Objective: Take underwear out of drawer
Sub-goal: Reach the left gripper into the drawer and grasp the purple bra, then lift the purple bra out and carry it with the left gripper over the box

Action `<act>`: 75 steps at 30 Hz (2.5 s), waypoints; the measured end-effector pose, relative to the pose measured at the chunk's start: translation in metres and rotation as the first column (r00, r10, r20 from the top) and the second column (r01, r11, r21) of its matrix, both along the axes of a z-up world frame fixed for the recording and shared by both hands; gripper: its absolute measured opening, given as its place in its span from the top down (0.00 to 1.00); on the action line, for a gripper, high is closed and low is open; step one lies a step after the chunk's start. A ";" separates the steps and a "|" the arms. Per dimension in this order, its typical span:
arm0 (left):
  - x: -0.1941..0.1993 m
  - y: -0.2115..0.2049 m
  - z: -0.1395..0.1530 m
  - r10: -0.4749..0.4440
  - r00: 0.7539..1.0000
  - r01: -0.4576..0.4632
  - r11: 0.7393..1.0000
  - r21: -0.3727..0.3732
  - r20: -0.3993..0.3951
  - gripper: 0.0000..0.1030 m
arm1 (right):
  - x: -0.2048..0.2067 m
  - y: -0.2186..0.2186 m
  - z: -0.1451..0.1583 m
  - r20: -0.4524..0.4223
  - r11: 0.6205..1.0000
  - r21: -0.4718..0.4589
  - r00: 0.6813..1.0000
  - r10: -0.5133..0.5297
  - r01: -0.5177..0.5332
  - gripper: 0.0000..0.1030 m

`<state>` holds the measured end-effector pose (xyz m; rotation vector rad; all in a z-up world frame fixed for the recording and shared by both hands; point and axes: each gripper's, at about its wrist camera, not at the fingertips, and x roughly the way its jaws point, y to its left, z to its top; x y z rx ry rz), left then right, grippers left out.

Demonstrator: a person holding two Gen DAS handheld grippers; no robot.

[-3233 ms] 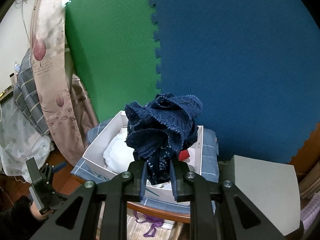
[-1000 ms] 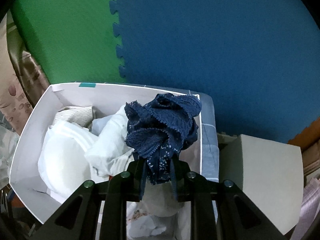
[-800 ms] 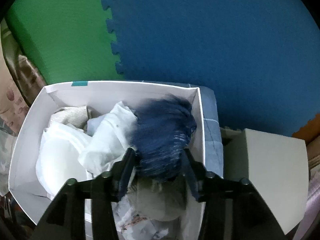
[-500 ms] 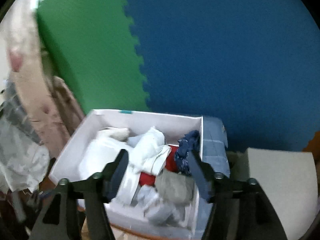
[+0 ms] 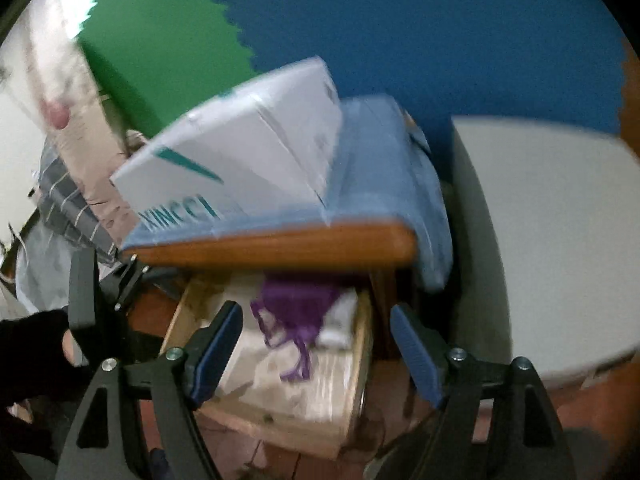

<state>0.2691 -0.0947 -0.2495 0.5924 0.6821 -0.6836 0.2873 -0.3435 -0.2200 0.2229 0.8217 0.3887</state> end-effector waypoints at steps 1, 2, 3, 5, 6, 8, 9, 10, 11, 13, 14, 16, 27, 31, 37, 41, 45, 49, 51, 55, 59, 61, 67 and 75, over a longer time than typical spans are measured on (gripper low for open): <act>0.002 -0.008 -0.006 -0.016 1.000 0.016 1.000 0.006 -0.005 0.01 | -0.002 -0.005 -0.007 -0.010 1.000 0.012 1.000 -0.010 0.010 0.24; 0.003 -0.012 -0.011 -0.025 1.000 0.025 1.000 0.011 -0.006 0.01 | -0.003 -0.009 -0.010 -0.015 1.000 0.015 1.000 -0.017 0.017 0.24; 0.006 -0.018 -0.018 -0.040 0.999 0.041 0.999 0.022 -0.011 0.01 | -0.004 -0.012 -0.009 -0.007 0.999 0.032 1.000 -0.018 0.018 0.24; 0.010 -0.034 -0.035 -0.096 0.995 0.098 0.993 0.071 -0.030 0.02 | -0.008 -0.015 -0.004 0.040 0.997 0.078 0.999 0.004 -0.007 0.24; 0.010 -0.040 -0.042 -0.128 0.991 0.131 0.987 0.095 -0.034 0.03 | -0.010 -0.016 -0.002 0.059 0.996 0.084 0.998 0.011 -0.016 0.24; 0.006 -0.050 -0.052 -0.203 0.979 0.203 0.972 0.116 -0.018 0.05 | -0.012 -0.016 -0.006 0.056 0.996 0.090 0.998 0.019 -0.024 0.24; 0.011 -0.053 -0.051 -0.214 0.976 0.217 0.971 0.097 -0.042 0.05 | -0.012 -0.015 -0.007 0.053 0.995 0.092 0.998 0.023 -0.027 0.24; 0.016 -0.055 -0.051 -0.193 0.980 0.197 0.975 0.101 -0.049 0.06 | -0.012 -0.015 -0.007 0.057 0.995 0.097 0.998 0.024 -0.030 0.24; 0.020 -0.060 -0.053 -0.175 0.984 0.178 0.975 0.130 -0.036 0.07 | -0.013 -0.015 -0.006 0.061 0.994 0.104 0.998 0.025 -0.032 0.24; 0.018 -0.066 -0.059 -0.235 0.972 0.231 0.955 0.186 -0.003 0.09 | -0.014 -0.018 -0.008 0.065 0.991 0.126 0.998 0.024 -0.032 0.24; 0.016 -0.068 -0.063 -0.272 0.962 0.265 0.942 0.206 0.007 0.09 | -0.013 -0.020 -0.009 0.062 0.990 0.136 0.998 0.021 -0.029 0.24; 0.012 -0.069 -0.079 -0.328 0.943 0.301 0.906 0.297 0.046 0.09 | -0.012 -0.024 -0.010 0.053 0.986 0.166 0.999 0.009 -0.018 0.24; 0.018 -0.074 -0.141 -0.417 0.863 0.217 0.817 0.535 0.285 0.03 | -0.010 -0.018 -0.014 0.039 0.984 0.172 0.999 0.037 -0.043 0.24; 0.019 -0.070 -0.150 -0.450 0.836 0.226 0.804 0.550 0.313 0.02 | -0.009 -0.016 -0.016 0.029 0.987 0.156 0.999 0.038 -0.042 0.24; 0.016 -0.062 -0.148 -0.451 0.836 0.186 0.769 0.611 0.312 0.59 | -0.009 -0.011 -0.017 0.025 0.990 0.131 0.998 0.049 -0.052 0.24; 0.018 -0.065 -0.133 -0.391 0.889 0.178 0.774 0.607 0.238 0.91 | -0.011 -0.006 -0.017 0.028 0.992 0.105 0.998 0.061 -0.064 0.24; 0.010 -0.056 -0.103 -0.360 0.911 0.186 0.794 0.578 0.201 0.92 | -0.010 -0.008 -0.017 0.035 0.992 0.114 0.998 0.057 -0.060 0.24; 0.001 -0.039 -0.041 -0.272 0.951 0.177 0.867 0.466 0.145 0.92 | -0.010 -0.008 -0.017 0.039 0.992 0.112 0.998 0.059 -0.063 0.24; -0.004 -0.029 -0.010 -0.223 0.969 0.163 0.903 0.398 0.108 0.92 | -0.010 -0.007 -0.017 0.041 0.992 0.107 0.997 0.061 -0.065 0.24; -0.016 -0.004 0.050 -0.103 0.994 0.096 0.966 0.239 0.020 0.93 | -0.010 -0.007 -0.016 0.043 0.993 0.102 0.997 0.060 -0.064 0.24; -0.025 0.016 0.089 0.018 0.999 -0.013 0.995 0.100 -0.049 0.93 | -0.012 -0.005 -0.017 0.042 0.994 0.086 0.997 0.060 -0.064 0.24; -0.037 0.017 0.099 0.057 0.996 -0.053 0.996 0.068 -0.068 0.93 | -0.012 -0.003 -0.017 0.038 0.995 0.071 0.997 0.063 -0.066 0.24; -0.050 0.030 0.127 0.179 0.979 -0.186 0.980 -0.066 -0.099 0.93 | -0.010 0.007 -0.019 0.034 0.997 0.020 0.996 0.079 -0.080 0.24; -0.065 0.040 0.219 0.226 0.974 -0.217 0.953 -0.213 0.016 0.92 | -0.012 0.013 -0.019 0.037 0.995 -0.019 0.995 0.094 -0.093 0.24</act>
